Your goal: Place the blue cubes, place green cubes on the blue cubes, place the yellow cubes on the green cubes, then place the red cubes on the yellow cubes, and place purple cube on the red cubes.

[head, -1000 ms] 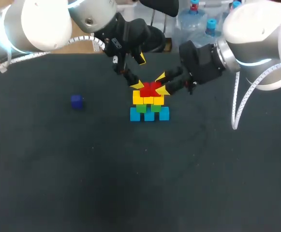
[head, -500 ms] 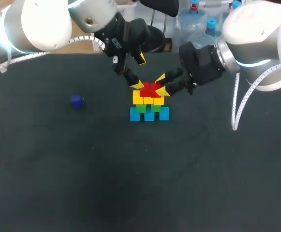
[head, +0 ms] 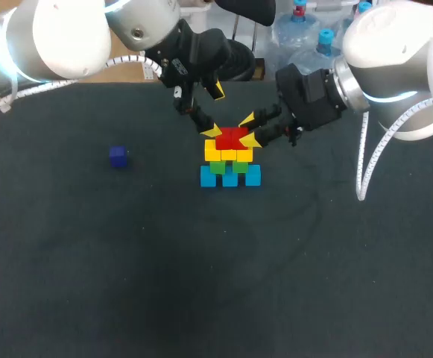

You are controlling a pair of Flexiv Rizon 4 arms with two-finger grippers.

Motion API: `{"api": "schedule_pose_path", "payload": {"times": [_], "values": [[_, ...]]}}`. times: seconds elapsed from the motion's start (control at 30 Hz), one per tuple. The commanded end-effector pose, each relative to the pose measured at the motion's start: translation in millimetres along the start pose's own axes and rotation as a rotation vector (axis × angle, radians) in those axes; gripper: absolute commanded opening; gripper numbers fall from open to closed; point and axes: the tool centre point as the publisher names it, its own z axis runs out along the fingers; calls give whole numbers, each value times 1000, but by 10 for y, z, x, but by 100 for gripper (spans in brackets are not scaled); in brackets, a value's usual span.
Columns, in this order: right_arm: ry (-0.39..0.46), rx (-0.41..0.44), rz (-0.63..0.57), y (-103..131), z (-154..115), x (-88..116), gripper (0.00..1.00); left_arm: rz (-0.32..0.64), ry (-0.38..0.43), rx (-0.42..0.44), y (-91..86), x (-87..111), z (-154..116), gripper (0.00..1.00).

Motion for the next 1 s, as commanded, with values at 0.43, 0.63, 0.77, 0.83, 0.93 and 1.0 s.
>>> {"api": "schedule_pose_path", "payload": {"times": [0.43, 0.63, 0.77, 0.83, 0.93, 1.0], "values": [[-2, -2, 0, -6, 11, -2, 0, 3, -3, 0, 3, 11, -1, 100], [1, -3, 1, 3, 9, 1, 6, 3, -3, 0, 3, 11, -1, 100], [1, -2, 2, 6, 10, 3, 7, 3, -3, 0, 3, 11, -1, 100], [1, -2, 2, 7, 10, 4, 9, 3, -3, 0, 3, 11, -1, 100], [0, -2, 2, 9, 12, 4, 10, 3, -3, 0, 3, 11, -1, 100], [0, -2, 2, 10, 12, 4, 11, 3, -3, 0, 3, 11, -1, 100]]}}
